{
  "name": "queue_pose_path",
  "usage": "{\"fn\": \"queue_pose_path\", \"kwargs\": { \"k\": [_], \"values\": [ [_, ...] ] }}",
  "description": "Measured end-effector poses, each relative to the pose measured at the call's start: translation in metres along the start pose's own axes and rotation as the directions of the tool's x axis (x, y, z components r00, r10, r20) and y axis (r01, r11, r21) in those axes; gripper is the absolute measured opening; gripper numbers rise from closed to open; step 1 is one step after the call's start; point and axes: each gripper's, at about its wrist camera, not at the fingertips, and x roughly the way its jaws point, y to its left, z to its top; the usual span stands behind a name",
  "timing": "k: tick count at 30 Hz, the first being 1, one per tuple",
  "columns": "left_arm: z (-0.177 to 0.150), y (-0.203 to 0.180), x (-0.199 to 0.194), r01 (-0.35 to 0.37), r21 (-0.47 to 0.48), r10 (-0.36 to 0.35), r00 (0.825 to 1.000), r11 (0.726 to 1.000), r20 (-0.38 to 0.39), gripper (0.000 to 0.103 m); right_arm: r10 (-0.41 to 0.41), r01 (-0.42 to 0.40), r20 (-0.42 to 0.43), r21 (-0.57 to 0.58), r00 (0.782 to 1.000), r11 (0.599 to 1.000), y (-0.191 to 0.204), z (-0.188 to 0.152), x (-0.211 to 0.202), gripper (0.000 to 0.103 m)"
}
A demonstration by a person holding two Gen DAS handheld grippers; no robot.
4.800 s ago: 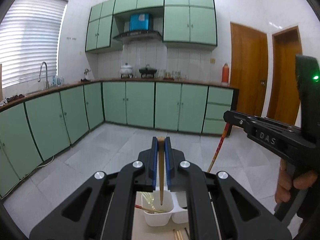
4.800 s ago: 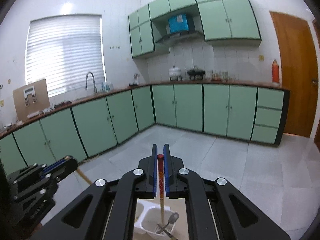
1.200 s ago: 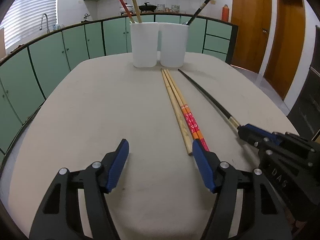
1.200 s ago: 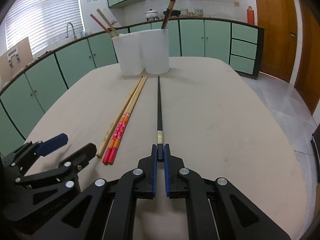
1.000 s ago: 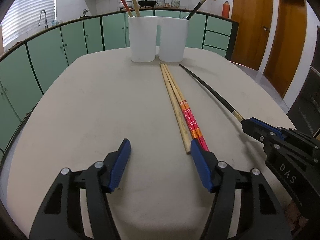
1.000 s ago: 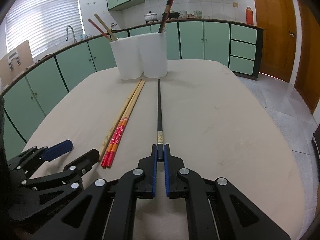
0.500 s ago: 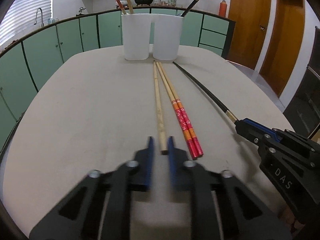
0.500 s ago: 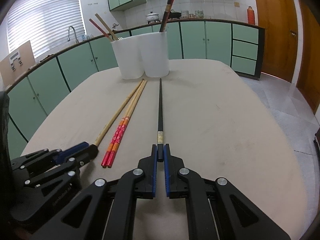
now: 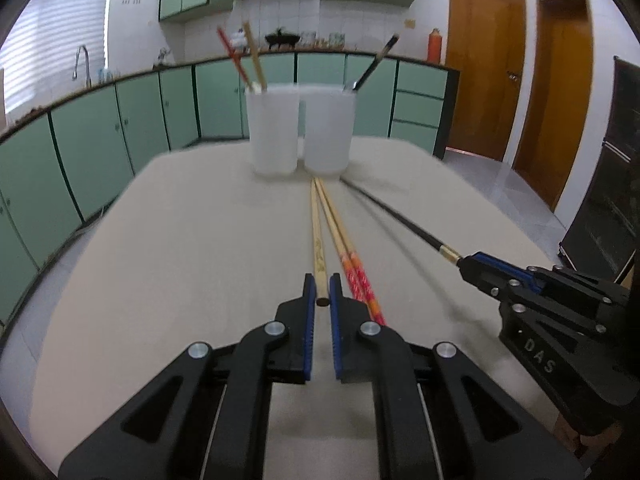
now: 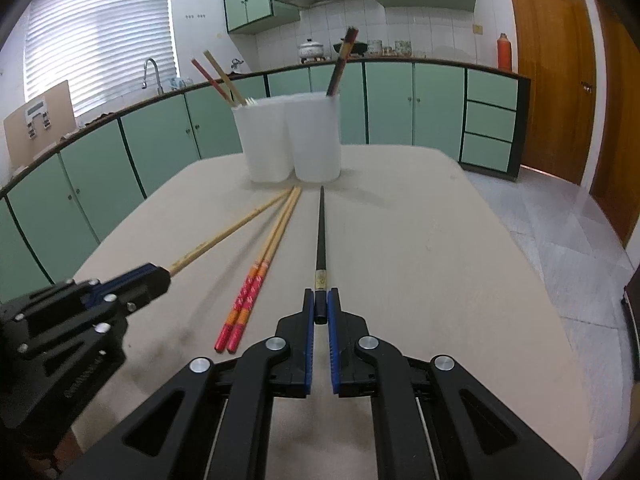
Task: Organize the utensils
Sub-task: 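Lift the wooden chopstick with the left tool while the right tool carries the black chopstick over the holder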
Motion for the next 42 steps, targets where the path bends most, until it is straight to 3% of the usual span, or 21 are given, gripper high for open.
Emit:
{"fn": "queue_pose_path", "kwargs": {
  "k": [8,18,27,37,42],
  "values": [
    [0.035,0.004,-0.030,0.024,-0.015,-0.022,0.993,1.000,0.117,0.006,0.023,-0.023,0.061,0.008,0.998,1.000,-0.007,0.030,-0.023,0.006],
    [0.087,0.018,-0.046,0.048,-0.041,-0.037,0.975,0.998,0.220,0.006,0.087,-0.091,0.151,0.022,0.985,0.996,-0.019,0.098,-0.050,0.006],
    [0.126,0.025,-0.050,0.062,-0.045,-0.049,0.966,0.997,0.252,0.006,0.143,-0.150,0.144,0.042,0.979,0.988,-0.024,0.152,-0.049,0.007],
    [0.153,0.034,-0.064,0.087,-0.037,-0.072,0.954,0.996,0.290,0.006,0.189,-0.186,0.160,-0.036,0.969,0.982,-0.010,0.184,-0.058,0.006],
    [0.172,0.037,-0.073,0.100,-0.030,-0.085,0.940,0.994,0.329,0.006,0.225,-0.217,0.193,-0.060,0.955,0.974,-0.008,0.209,-0.065,0.006]
  ]
}}
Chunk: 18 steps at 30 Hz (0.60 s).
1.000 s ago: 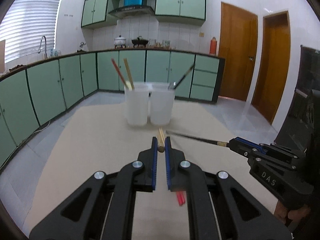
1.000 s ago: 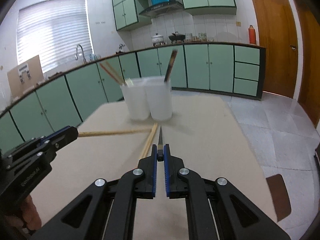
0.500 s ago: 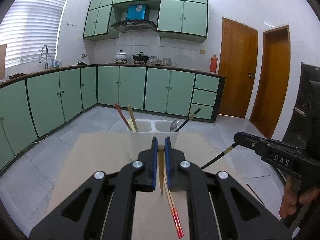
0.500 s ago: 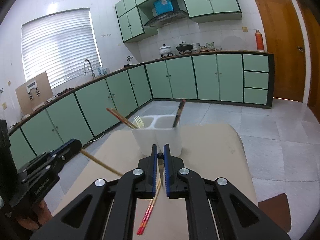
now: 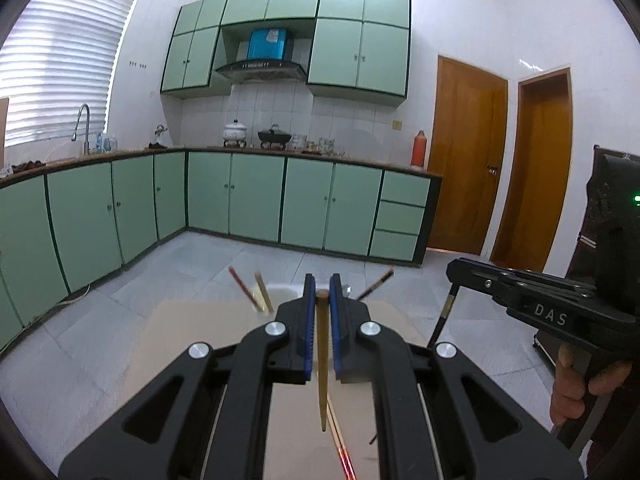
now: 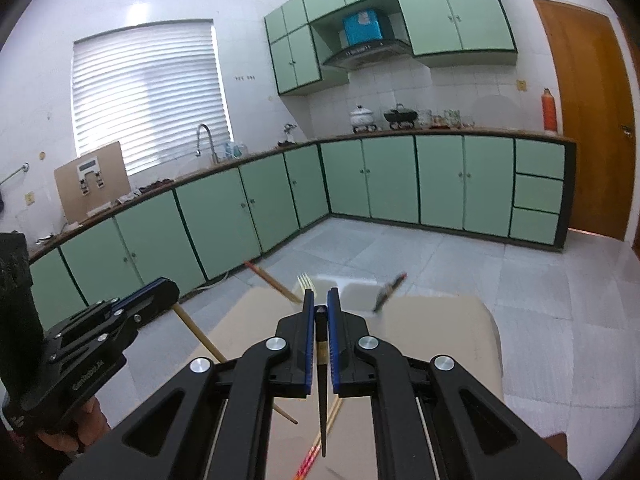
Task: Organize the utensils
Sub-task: 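Lift the wooden chopstick with the left tool while the right tool carries the black chopstick over the holder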
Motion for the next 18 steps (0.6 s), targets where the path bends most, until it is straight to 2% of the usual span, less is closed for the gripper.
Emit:
{"fn": "queue_pose_path", "kwargs": {
  "k": [7,13,18],
  "values": [
    [0.044,-0.002,0.010,-0.007,0.034,0.004,0.996,0.999,0.094,0.006,0.004,-0.001,0.090,-0.030,0.996,1.000,-0.006,0.056,0.011,0.006],
    [0.085,0.004,0.041,-0.035,0.041,0.028,0.986,0.999,0.162,0.006,-0.010,0.018,0.159,-0.044,0.987,0.999,-0.015,0.104,0.037,0.006],
    [0.103,0.010,0.077,-0.055,0.044,0.046,0.981,0.998,0.186,0.006,-0.032,0.044,0.191,-0.060,0.981,0.997,-0.020,0.124,0.065,0.006]
  ]
}}
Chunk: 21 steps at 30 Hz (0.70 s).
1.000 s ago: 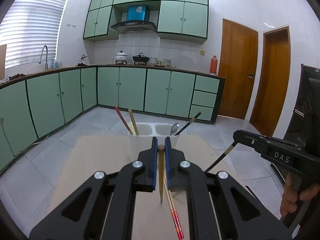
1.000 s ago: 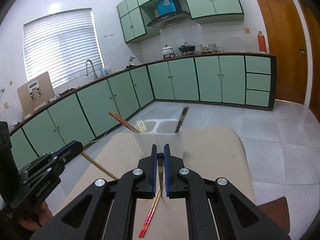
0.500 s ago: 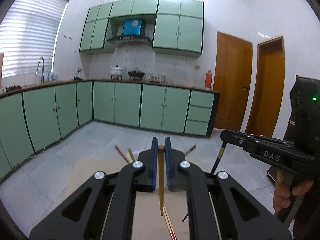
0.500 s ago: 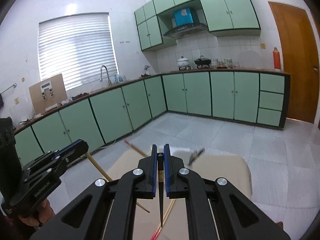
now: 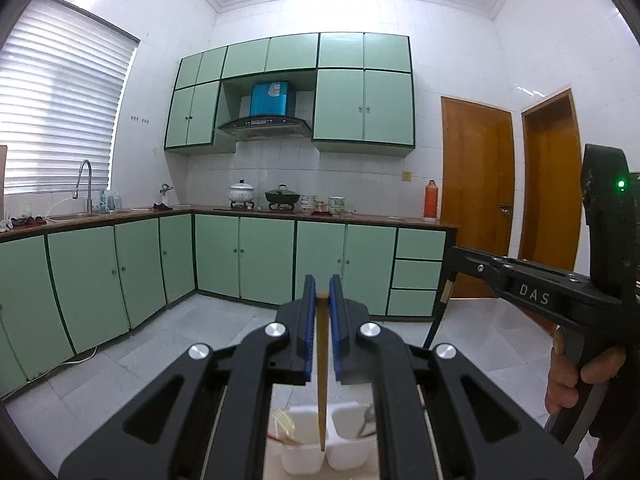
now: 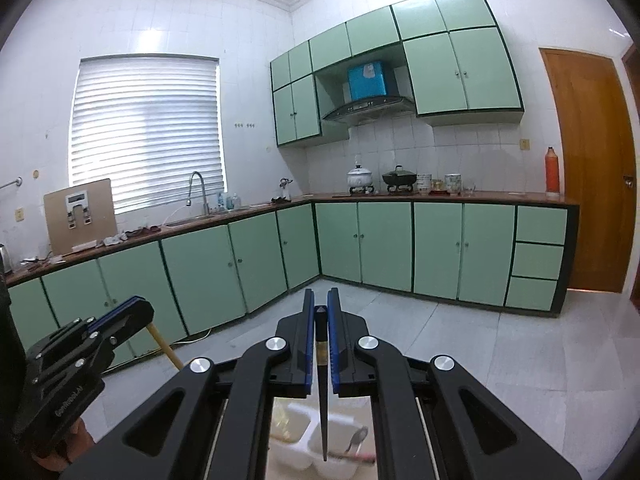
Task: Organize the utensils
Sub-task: 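Lift the wooden chopstick with the left tool while the right tool carries the black chopstick over the holder, then open the left tool to drop its chopstick while the right tool drops the black chopstick into the holder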
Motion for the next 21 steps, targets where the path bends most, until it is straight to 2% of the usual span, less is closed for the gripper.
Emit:
{"fn": "queue_pose_path", "kwargs": {
  "k": [4,8,13,17,21],
  "values": [
    [-0.006,0.005,0.029,-0.012,-0.005,0.012,1.000,1.000,-0.014,0.006,-0.016,0.016,-0.010,-0.021,1.000,1.000,-0.002,-0.008,0.028,0.006],
    [-0.023,0.007,0.057,-0.021,0.006,0.022,0.998,1.000,-0.057,0.006,-0.019,0.017,-0.077,-0.020,0.997,1.000,-0.003,-0.031,0.055,0.006],
    [-0.062,0.012,0.083,-0.029,0.016,0.031,0.986,0.999,-0.161,0.006,-0.017,0.016,-0.165,-0.004,0.986,1.000,-0.010,-0.064,0.073,0.007],
    [-0.080,0.023,0.088,-0.052,0.000,0.051,0.976,0.999,-0.210,0.015,-0.024,0.028,-0.186,0.018,0.982,0.999,-0.017,-0.080,0.071,0.011],
    [-0.080,0.028,0.082,-0.062,-0.007,0.059,0.977,0.998,-0.206,0.023,-0.034,0.040,-0.174,0.031,0.984,0.999,-0.022,-0.077,0.063,0.016]
  ]
}}
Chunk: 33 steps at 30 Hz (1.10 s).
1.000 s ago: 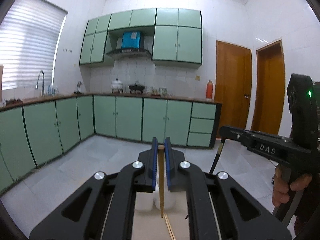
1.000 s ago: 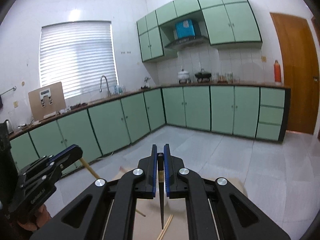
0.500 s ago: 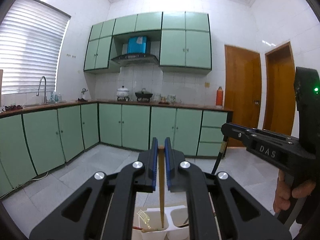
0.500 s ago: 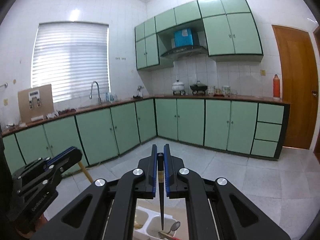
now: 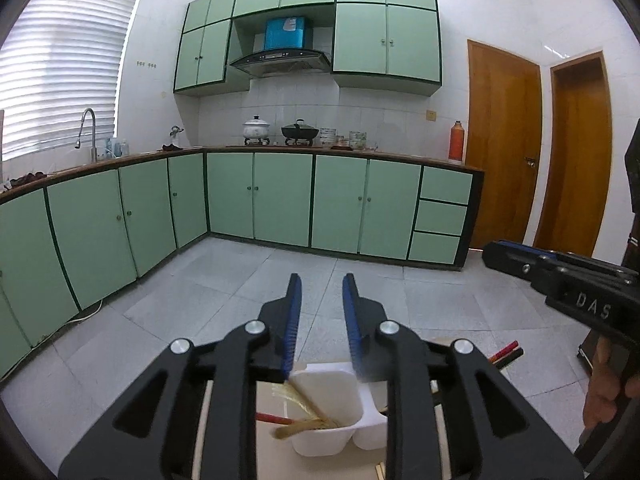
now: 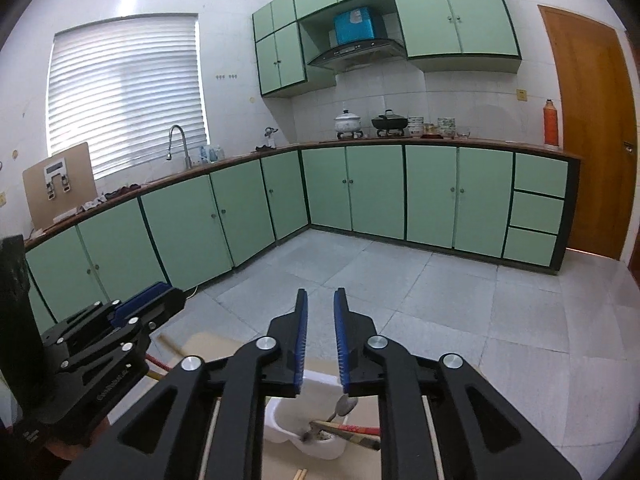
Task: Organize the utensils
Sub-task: 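Open the left tool to drop its chopstick while the right tool drops the black chopstick into the holder, then move both open tools back over the two red-patterned chopsticks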
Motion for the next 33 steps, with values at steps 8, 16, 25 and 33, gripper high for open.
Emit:
{"fn": "queue_pose_path", "kwargs": {
  "k": [8,16,25,33],
  "values": [
    [0.008,0.003,-0.035,-0.003,-0.002,0.003,0.999,1.000,0.050,0.049,-0.016,0.016,0.056,0.009,0.998,1.000,0.001,0.003,-0.031,0.037],
    [-0.019,0.009,-0.089,-0.008,-0.040,0.011,0.997,0.999,0.083,0.073,-0.043,0.042,0.105,0.011,0.994,0.999,0.010,-0.031,-0.081,0.074],
    [-0.075,0.007,-0.126,-0.022,-0.036,0.022,1.000,0.999,-0.015,0.086,-0.055,0.053,0.029,0.059,0.998,0.997,0.016,-0.091,-0.102,0.094],
    [-0.138,0.009,-0.142,-0.047,-0.021,0.043,0.988,0.999,-0.151,0.086,-0.107,0.113,-0.102,0.056,0.989,0.992,0.021,-0.164,-0.105,0.094]
  ]
}}
